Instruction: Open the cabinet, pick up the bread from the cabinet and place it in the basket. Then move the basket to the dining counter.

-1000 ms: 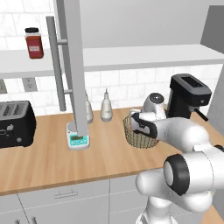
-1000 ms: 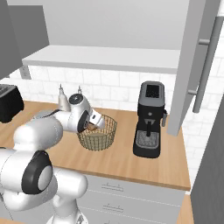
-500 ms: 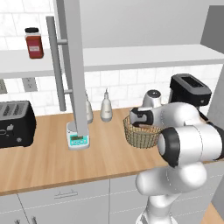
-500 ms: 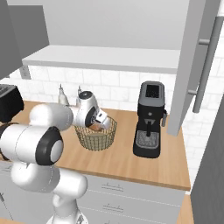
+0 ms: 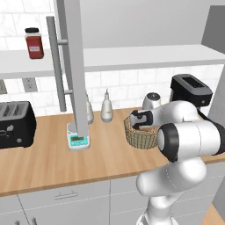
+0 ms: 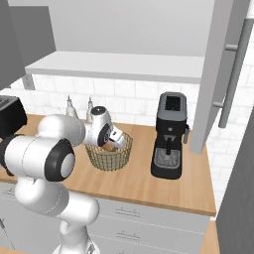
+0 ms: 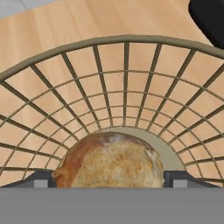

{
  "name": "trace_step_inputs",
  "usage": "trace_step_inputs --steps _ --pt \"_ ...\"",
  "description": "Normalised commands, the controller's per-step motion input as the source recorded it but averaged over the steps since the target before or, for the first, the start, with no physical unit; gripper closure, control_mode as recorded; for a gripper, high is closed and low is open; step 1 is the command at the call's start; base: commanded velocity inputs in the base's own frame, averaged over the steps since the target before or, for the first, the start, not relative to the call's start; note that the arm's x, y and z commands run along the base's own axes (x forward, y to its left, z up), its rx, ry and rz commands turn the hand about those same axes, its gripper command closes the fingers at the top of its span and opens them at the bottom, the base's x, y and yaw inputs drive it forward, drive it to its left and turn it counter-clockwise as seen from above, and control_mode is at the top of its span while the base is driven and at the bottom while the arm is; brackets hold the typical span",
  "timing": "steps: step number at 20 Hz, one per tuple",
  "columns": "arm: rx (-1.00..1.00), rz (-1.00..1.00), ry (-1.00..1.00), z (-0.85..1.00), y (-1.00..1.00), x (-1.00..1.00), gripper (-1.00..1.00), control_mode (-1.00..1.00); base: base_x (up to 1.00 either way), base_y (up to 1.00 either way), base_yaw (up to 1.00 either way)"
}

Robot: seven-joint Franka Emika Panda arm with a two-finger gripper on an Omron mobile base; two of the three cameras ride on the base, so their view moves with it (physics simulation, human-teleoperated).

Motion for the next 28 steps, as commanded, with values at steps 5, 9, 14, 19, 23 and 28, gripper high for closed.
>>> trace_step_inputs --steps 5,9,14,19,23,28 --pt "0.0 0.0 0.0 0.0 0.0 0.26 1.0 -1.0 0.0 0.0 0.0" --pt "0.0 0.0 0.0 0.0 0.0 0.51 1.0 -1.0 0.0 0.0 0.0" --pt "0.0 0.0 0.0 -0.02 0.0 0.26 1.0 -1.0 0.0 0.0 0.0" --pt "0.0 0.0 0.0 -0.01 0.0 0.0 1.0 -1.0 0.0 0.0 0.0" --pt "0.0 0.0 -0.01 0.0 0.0 -0.1 -1.0 -1.0 0.0 0.0 0.0" --pt "0.0 0.0 -0.05 0.0 0.0 0.01 -1.0 -1.0 0.0 0.0 0.0"
